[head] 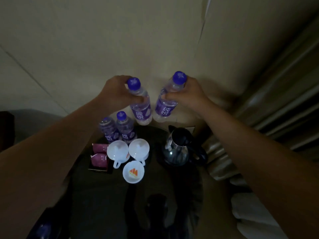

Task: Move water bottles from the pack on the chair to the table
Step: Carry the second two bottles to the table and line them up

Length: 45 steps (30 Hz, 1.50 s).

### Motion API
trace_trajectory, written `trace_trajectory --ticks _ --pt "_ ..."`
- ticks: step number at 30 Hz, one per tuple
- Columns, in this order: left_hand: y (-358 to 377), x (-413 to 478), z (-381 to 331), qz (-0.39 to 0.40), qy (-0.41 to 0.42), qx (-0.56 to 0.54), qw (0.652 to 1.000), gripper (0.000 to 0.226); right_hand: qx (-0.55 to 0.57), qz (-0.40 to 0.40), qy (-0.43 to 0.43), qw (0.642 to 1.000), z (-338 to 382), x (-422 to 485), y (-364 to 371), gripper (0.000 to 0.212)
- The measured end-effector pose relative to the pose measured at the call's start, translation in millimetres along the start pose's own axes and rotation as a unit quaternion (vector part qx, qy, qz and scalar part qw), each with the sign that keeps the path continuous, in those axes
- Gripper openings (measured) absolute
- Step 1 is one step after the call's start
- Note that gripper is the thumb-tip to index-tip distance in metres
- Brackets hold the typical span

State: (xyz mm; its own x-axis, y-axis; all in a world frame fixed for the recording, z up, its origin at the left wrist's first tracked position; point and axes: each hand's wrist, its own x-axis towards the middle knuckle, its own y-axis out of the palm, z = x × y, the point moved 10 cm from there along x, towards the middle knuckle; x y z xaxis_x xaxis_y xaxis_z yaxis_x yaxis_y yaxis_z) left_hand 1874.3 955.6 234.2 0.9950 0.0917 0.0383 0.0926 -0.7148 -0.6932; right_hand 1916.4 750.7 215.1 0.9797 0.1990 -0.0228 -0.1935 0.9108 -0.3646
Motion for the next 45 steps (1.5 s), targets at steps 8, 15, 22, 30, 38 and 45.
trace_trajectory --ticks 8,15,22,30,38,45 --pt "37.9 28.3 48.5 0.053 0.017 0.121 0.991 0.042 -0.055 0.070 0.032 0.996 -67.5 38.5 52.5 0.032" --pt "75.0 35.4 59.6 0.114 0.060 0.179 0.975 0.046 -0.089 0.101 0.044 0.990 -100.5 38.1 80.4 0.030" --pt "101.2 38.5 73.5 0.160 0.062 0.239 0.956 0.050 -0.087 0.122 0.046 0.988 -119.2 36.1 96.4 0.037" --pt "111.7 45.7 74.6 0.166 0.074 0.273 0.945 0.049 -0.108 0.128 0.051 0.985 -129.7 38.6 100.5 0.035" --pt "115.5 43.3 76.9 0.189 0.072 0.282 0.938 0.051 -0.124 0.148 0.050 0.980 -131.8 40.1 100.1 0.035" --pt "112.9 37.8 82.8 0.171 0.060 0.268 0.946 0.052 -0.151 0.169 0.044 0.973 -131.3 38.3 104.3 0.035"
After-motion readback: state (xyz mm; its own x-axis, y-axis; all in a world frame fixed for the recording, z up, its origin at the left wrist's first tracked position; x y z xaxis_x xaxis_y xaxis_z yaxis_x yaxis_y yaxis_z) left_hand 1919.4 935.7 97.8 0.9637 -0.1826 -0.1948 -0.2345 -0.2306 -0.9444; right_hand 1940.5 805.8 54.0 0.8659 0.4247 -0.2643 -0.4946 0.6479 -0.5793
